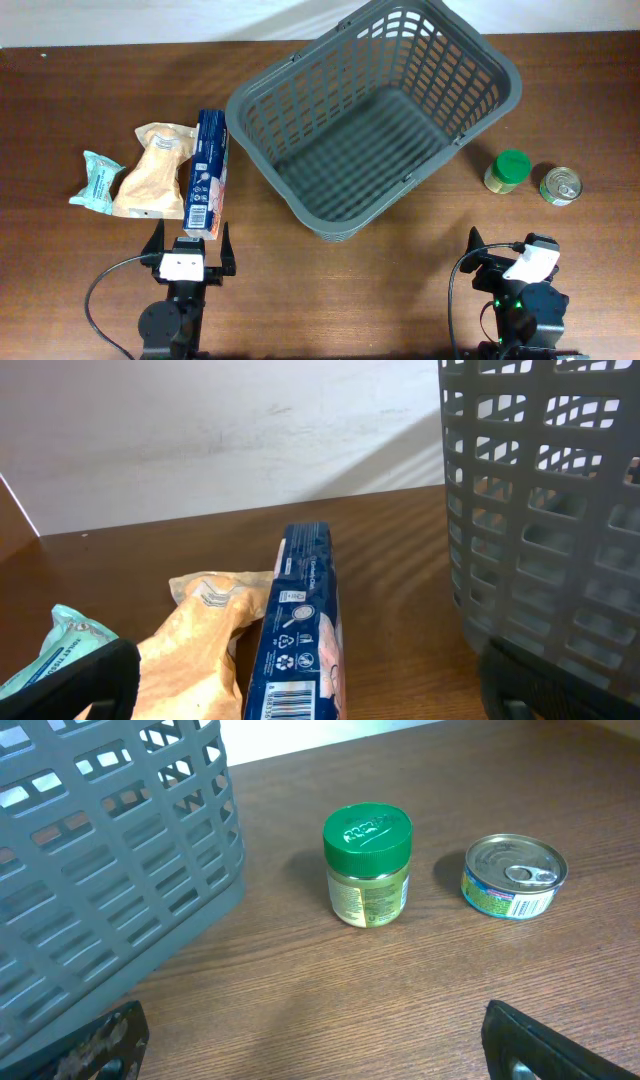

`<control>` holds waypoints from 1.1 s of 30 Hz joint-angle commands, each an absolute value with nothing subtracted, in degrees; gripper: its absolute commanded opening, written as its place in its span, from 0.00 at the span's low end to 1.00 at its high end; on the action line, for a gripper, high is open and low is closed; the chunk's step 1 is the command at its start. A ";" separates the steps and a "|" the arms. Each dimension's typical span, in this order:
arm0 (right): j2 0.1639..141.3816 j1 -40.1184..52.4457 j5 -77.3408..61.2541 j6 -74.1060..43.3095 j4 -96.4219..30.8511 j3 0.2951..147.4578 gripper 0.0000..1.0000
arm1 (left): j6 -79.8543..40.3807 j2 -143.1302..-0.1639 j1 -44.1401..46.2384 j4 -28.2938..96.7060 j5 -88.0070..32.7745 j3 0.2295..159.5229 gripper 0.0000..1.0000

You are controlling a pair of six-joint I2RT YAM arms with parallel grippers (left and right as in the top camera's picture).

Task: Pack container
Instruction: 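Raise both grippers from the rest pose toward the table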

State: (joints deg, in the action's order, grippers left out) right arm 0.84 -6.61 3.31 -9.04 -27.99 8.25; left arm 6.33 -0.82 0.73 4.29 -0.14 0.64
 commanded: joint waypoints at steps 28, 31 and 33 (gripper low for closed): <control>0.43 -6.79 7.33 -9.10 -27.57 7.81 0.99 | 5.87 -0.69 0.64 4.54 -0.14 0.54 0.99; 0.43 -6.79 2.92 -9.96 -26.89 7.88 0.99 | 5.93 -0.69 0.54 -0.73 -1.80 0.64 0.99; 0.43 -6.79 -4.80 -10.02 -26.89 9.43 0.99 | 3.73 -0.73 0.54 -0.67 -3.64 2.72 0.99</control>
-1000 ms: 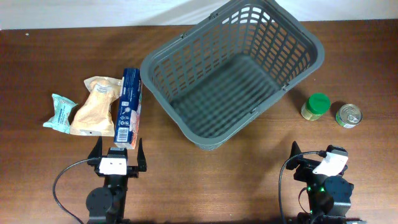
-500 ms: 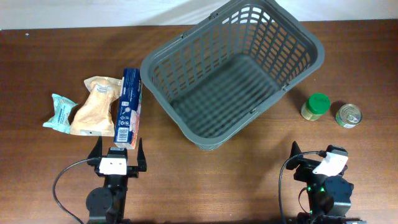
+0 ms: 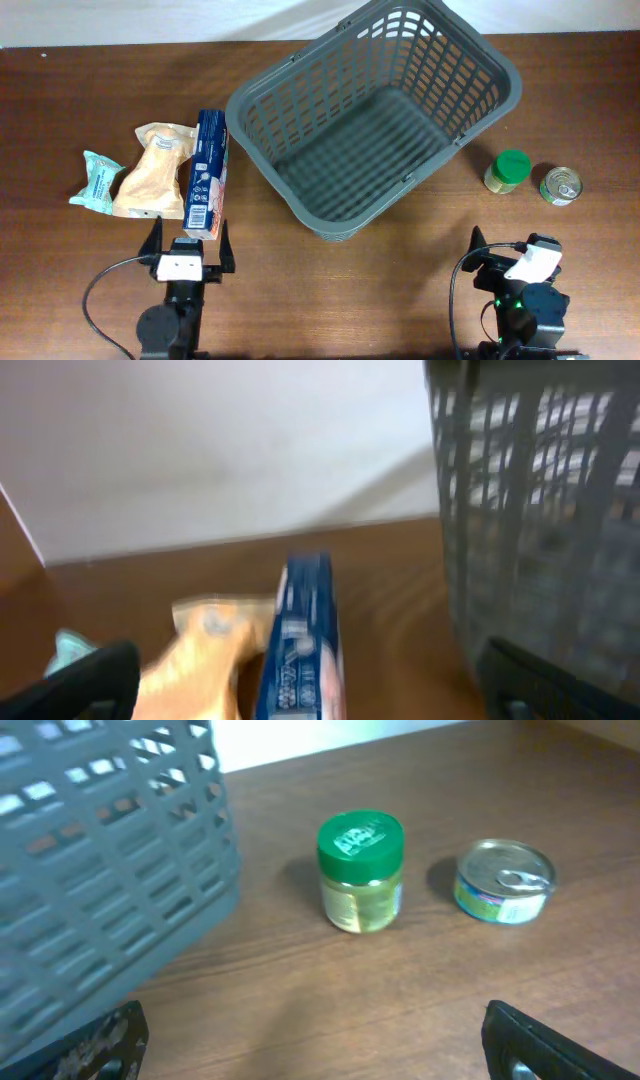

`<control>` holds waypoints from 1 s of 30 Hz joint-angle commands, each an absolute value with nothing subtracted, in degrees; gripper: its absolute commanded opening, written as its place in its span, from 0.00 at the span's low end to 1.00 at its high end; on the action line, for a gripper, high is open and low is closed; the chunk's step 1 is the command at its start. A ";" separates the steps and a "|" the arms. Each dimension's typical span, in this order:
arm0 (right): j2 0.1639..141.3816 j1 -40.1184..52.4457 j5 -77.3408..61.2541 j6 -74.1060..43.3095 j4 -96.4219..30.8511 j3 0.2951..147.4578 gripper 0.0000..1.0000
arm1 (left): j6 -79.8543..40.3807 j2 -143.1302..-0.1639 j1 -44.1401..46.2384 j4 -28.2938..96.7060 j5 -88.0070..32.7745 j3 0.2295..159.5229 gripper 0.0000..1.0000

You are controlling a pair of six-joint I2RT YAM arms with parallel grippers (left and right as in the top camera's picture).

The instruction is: Pack container

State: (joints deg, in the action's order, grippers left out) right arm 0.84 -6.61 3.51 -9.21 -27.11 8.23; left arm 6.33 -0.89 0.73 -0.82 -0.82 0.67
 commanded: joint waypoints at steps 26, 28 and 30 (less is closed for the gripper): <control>74.08 -6.79 -12.88 -2.92 -74.15 116.46 0.82 | 2.17 -71.00 0.60 63.51 -15.70 99.66 0.76; 76.60 -6.79 -12.86 -5.32 -74.15 116.71 0.63 | 2.15 -71.20 0.71 64.07 -16.23 99.66 0.08; 79.24 -6.76 -12.88 -7.62 -74.28 116.71 0.36 | 2.11 -71.07 1.76 65.58 -16.19 99.83 0.02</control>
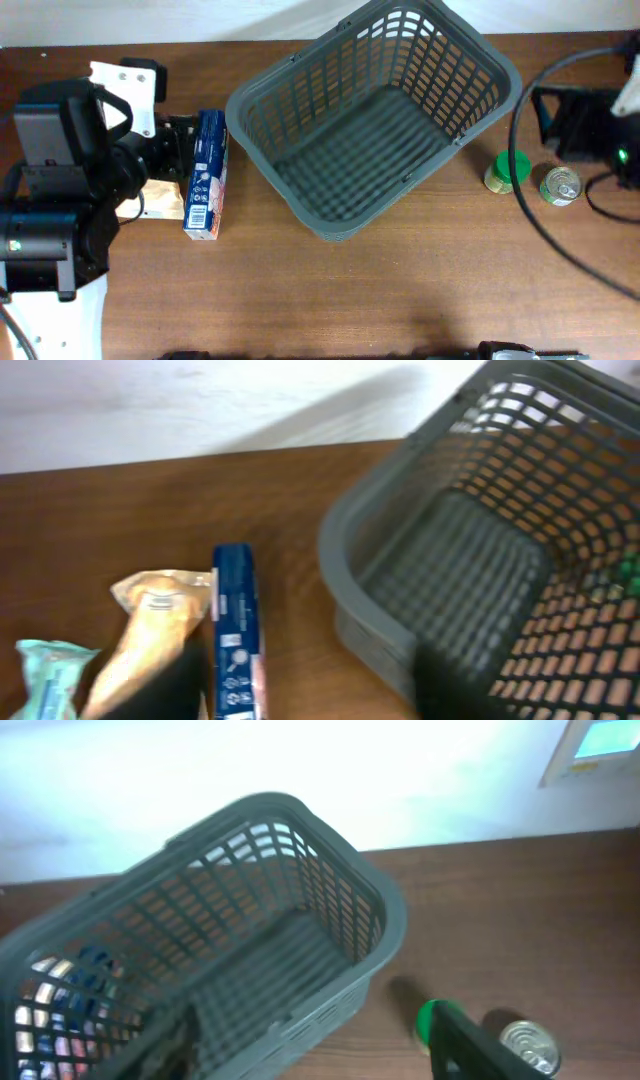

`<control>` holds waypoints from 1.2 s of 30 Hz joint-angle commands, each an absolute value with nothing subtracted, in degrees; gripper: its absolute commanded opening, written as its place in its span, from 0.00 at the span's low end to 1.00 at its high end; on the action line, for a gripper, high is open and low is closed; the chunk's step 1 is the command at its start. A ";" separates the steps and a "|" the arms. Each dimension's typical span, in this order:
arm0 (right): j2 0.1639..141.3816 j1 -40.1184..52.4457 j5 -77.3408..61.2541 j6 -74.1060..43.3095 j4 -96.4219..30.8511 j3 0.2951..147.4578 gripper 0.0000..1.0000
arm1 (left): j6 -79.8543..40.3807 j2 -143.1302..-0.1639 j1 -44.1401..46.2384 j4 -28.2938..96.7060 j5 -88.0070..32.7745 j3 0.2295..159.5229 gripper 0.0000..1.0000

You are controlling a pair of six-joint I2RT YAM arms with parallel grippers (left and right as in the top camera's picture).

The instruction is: Pack container

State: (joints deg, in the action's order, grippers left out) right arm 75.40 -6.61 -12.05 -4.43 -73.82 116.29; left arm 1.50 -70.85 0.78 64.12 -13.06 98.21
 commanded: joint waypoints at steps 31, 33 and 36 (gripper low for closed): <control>102.19 -2.20 -15.70 -16.67 -70.76 116.66 0.04 | 11.20 -85.45 51.29 87.81 -14.85 103.09 0.02; 102.96 -2.20 -12.75 -18.72 -72.77 116.66 0.04 | 11.20 -86.43 51.29 87.05 -14.06 103.09 0.02; 103.39 -2.20 -10.48 -18.79 -74.48 116.66 0.04 | 10.39 -87.79 51.29 86.54 -10.59 103.07 0.02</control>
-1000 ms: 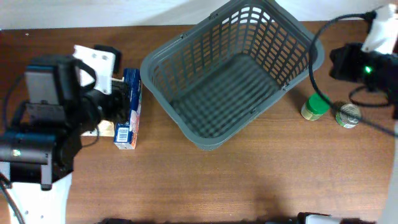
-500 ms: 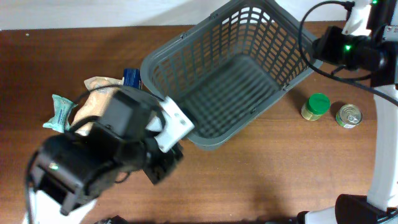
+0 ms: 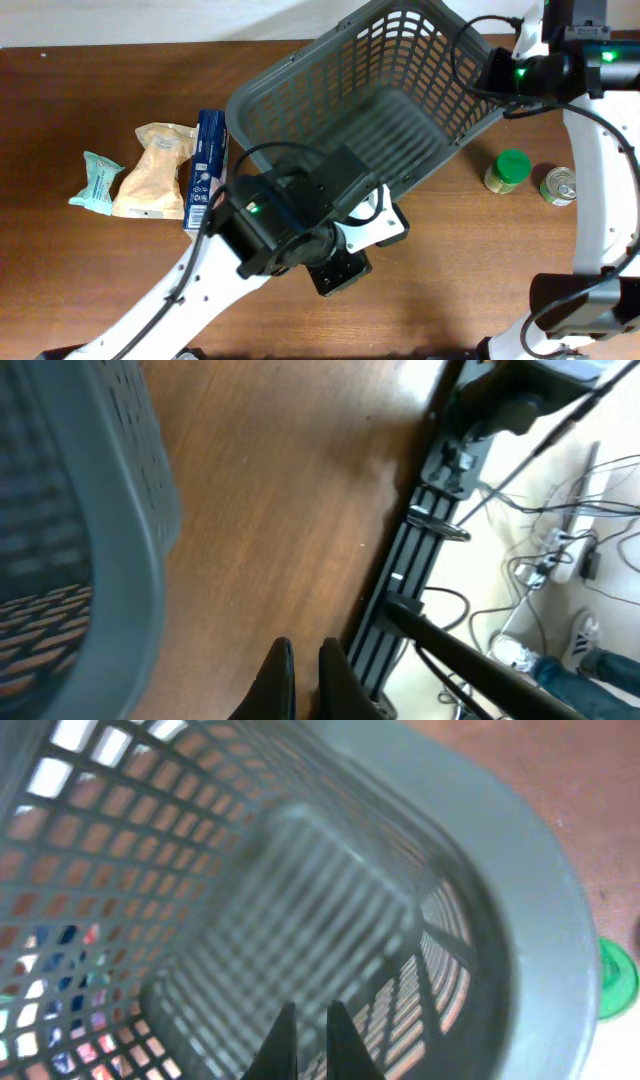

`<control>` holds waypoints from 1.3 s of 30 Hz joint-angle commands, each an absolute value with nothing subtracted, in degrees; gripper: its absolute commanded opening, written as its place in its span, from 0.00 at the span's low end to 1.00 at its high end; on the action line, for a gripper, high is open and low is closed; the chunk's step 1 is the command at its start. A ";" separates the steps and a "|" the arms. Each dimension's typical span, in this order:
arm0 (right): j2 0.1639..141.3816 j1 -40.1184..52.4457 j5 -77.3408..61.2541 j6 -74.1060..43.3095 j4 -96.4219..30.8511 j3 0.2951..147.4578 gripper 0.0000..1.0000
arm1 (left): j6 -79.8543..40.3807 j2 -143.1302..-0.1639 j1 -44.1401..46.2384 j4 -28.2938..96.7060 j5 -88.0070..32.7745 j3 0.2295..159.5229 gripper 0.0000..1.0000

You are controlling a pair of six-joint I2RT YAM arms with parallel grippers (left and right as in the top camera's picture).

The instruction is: Pack container

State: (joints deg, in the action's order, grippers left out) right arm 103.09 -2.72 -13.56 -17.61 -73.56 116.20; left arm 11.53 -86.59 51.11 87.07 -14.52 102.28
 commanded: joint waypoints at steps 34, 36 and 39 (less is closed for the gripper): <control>103.35 1.08 -6.81 -12.64 -85.32 116.71 0.04 | 3.73 -95.55 32.34 77.45 10.98 103.07 0.02; 102.78 0.56 -6.83 -12.53 -83.31 117.10 0.04 | 3.68 -95.20 32.36 80.47 10.98 103.55 0.02; 101.51 -1.50 -6.83 -11.18 -79.13 121.32 0.04 | 1.91 -92.82 31.70 86.74 14.74 105.25 0.02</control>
State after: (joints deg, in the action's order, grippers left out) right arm 103.31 0.51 -7.70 -13.04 -81.52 116.64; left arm 4.45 -95.37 32.64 83.48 10.35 102.67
